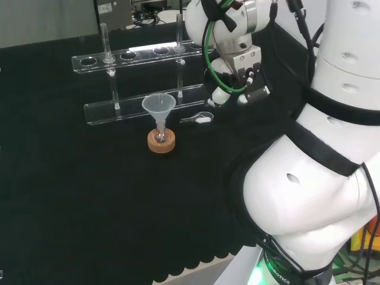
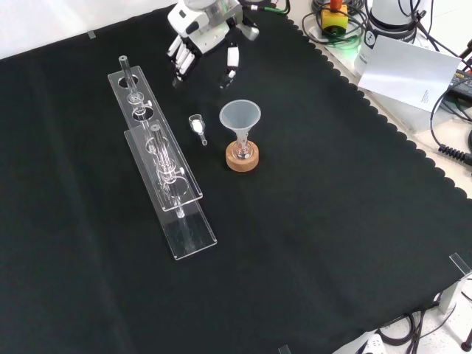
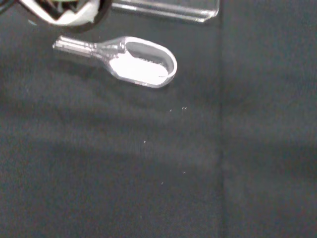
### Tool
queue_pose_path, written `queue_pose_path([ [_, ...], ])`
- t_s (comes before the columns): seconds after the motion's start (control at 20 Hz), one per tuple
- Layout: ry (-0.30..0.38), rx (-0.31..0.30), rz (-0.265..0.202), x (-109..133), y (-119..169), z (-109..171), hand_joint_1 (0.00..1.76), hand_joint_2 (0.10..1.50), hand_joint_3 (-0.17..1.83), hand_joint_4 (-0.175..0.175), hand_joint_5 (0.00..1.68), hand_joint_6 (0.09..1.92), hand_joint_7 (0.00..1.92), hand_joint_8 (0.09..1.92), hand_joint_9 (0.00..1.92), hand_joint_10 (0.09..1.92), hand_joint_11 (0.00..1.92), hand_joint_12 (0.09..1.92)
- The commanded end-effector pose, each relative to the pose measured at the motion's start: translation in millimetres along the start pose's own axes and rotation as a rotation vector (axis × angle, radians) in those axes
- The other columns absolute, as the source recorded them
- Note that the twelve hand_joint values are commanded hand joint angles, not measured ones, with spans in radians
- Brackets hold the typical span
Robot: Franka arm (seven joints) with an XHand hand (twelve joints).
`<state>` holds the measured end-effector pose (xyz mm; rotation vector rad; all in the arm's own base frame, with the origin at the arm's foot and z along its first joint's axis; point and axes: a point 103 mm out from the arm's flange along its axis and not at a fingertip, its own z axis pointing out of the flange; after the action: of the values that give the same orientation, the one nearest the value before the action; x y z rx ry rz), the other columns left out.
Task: Pick up the weighing funnel.
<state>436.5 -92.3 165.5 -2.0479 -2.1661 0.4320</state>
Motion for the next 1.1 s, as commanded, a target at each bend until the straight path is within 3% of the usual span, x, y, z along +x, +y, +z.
queue_pose_path([
  [0.05, 0.035, -0.018, -0.032, -2, 26, 18, 0.81, 0.62, 0.59, -0.056, 0.53, 0.09, 0.56, 0.70, 0.71, 0.57, 0.41, 1.30],
  [0.55, 0.080, -0.003, -0.057, 0, 41, 39, 0.81, 0.62, 0.59, -0.055, 0.54, 0.09, 0.50, 0.69, 0.68, 0.56, 0.40, 1.30],
  [1.1, 0.081, 0.005, -0.048, 10, 48, 59, 0.83, 0.62, 0.60, -0.055, 0.56, 0.09, 0.51, 0.71, 0.70, 0.57, 0.40, 1.30],
])
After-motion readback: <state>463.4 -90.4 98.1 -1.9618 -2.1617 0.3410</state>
